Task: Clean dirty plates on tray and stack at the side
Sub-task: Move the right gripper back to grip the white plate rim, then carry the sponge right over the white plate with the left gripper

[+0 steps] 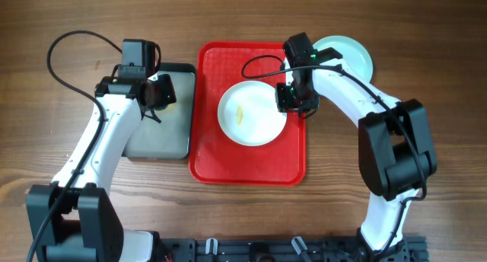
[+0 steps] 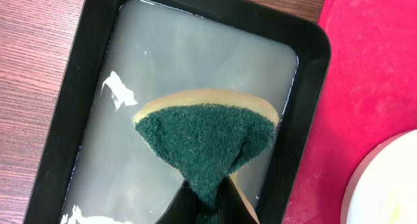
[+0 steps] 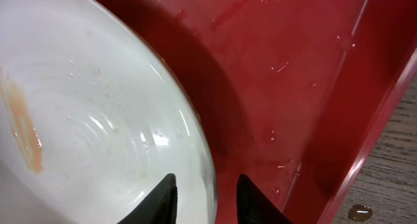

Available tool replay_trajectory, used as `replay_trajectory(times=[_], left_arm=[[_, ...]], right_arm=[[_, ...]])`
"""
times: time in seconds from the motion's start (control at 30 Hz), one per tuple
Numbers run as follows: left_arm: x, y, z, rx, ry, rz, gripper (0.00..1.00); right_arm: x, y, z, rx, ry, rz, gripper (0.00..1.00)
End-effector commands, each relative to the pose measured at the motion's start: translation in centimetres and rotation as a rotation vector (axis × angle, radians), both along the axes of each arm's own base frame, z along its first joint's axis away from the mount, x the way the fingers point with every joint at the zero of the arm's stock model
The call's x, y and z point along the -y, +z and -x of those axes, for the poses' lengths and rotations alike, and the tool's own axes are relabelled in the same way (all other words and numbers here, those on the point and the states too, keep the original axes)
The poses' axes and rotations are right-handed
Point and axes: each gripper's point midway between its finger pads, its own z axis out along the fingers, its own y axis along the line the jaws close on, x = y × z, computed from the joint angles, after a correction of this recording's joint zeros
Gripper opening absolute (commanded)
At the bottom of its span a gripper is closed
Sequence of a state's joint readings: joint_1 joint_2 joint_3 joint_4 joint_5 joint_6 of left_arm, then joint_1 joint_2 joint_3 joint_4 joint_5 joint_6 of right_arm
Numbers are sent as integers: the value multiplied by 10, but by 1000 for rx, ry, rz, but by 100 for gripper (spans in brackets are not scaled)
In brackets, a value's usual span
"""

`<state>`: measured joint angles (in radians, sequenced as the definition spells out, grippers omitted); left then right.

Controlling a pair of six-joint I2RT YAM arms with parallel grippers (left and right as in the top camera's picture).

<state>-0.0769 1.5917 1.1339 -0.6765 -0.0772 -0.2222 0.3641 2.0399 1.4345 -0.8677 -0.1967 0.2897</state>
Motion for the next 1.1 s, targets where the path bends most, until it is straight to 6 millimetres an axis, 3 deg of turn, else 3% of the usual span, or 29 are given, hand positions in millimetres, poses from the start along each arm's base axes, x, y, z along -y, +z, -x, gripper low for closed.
replay_trajectory(times=[0.0,0.13,0.47,0.6,0.67,0.83,0.97,1.07], left_arm=[[1,-5,1,-11,-33,-6,4],[1,-5,1,-12,-36,-8,4],[1,-5,1,-12,-36,-8,4],[1,-5,1,-12,-36,-8,4],[2,-5,1,-12,-37,-8,4],[1,-5,1,-12,-36,-8,4],[1,-5,0,-8,-58,-18,4],[1,-5,0,-9,-72,-24,4]], right_arm=[[3,3,2,3,-4,19,27],[3,3,2,3,-5,19,15],[3,3,1,6,-7,18,14],[4,-6,5,3,-8,19,14],[4,-6,4,8,-8,17,5],[2,-6,3,14,-8,11,5],[-2,-4,-5,44,-2,-11,4],[-17,-1,-3,34,24,-95,4]])
